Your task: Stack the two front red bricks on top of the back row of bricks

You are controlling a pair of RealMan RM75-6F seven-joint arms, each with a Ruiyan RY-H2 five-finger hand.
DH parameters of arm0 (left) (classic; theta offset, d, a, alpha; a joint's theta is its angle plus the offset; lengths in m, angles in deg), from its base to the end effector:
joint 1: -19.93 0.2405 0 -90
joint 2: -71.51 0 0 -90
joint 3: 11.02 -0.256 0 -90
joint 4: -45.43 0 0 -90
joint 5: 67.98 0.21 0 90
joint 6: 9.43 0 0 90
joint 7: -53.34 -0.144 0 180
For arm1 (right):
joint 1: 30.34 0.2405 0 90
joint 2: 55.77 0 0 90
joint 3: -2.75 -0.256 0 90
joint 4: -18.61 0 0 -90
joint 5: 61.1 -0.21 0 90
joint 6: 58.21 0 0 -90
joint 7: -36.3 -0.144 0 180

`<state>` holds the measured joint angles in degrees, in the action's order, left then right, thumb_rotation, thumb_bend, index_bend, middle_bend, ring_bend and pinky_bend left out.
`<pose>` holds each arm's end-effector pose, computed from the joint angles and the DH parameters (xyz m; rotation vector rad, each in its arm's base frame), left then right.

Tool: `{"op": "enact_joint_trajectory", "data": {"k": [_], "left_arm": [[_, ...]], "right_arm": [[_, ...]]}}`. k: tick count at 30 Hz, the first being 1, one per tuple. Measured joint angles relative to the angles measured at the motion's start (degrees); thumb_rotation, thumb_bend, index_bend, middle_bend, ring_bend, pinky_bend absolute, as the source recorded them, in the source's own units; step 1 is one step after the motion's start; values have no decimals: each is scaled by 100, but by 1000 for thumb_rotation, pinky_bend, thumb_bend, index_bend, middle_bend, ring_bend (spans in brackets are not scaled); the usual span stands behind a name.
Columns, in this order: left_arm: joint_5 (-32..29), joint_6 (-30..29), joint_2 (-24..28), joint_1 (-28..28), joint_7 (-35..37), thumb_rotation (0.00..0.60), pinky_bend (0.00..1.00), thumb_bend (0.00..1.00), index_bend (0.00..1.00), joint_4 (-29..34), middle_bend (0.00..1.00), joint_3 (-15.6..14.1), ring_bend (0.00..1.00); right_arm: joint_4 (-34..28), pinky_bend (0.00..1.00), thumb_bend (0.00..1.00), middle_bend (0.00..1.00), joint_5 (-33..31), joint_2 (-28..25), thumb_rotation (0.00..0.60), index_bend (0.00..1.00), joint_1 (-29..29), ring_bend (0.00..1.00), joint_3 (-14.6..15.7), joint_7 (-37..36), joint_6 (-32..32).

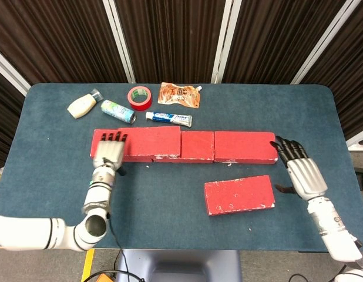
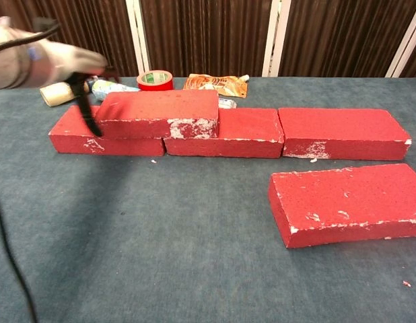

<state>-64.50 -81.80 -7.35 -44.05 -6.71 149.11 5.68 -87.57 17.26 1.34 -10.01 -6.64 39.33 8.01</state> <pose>-0.0849 0.3748 0.0444 -1.6403 -0.9640 -0.4014 -0.2259 -0.2656 0.1511 1.6050 -0.9993 0.9834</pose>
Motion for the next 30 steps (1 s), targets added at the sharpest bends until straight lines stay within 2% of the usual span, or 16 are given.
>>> {"op": "enact_joint_trajectory", "data": {"k": [2, 8, 14, 20, 24, 27, 30], "left_arm": [[248, -28, 91, 200, 176, 600, 0, 183, 0, 55, 0, -192, 0], [864, -76, 302, 693, 811, 600, 0, 232, 0, 156, 0, -456, 0], [1575, -295, 406, 1039, 1371, 600, 0, 269, 0, 281, 0, -592, 0], [3055, -807, 485, 1564, 2064, 600, 0, 268, 0, 301, 0, -817, 0], [3930, -1037, 518, 1903, 2440, 600, 0, 268, 0, 163, 0, -986, 0], [4248, -1081, 532, 2172, 2678, 600, 0, 267, 0, 36, 0, -1091, 0], [4209, -953, 554, 2283, 2792, 600, 0, 266, 0, 10, 0, -1084, 0]], "right_arm": [[-307, 0, 0, 32, -63, -252, 600, 0, 94, 2, -28, -43, -198], [-1038, 0, 0, 32, -164, -396, 600, 0, 142, 2, -5, 383, -185], [-1406, 0, 0, 32, -264, -103, 600, 0, 116, 2, 219, 1396, -42], [-1332, 0, 0, 32, -430, 634, 600, 0, 125, 2, 613, 2002, -149], [-1099, 0, 0, 30, -583, 967, 600, 0, 183, 0, 724, 2180, -279], [-1026, 0, 0, 23, -723, 1088, 600, 0, 242, 0, 791, 2284, -406], [-1031, 0, 0, 14, -909, 1085, 600, 0, 332, 0, 818, 2349, -559]]}}
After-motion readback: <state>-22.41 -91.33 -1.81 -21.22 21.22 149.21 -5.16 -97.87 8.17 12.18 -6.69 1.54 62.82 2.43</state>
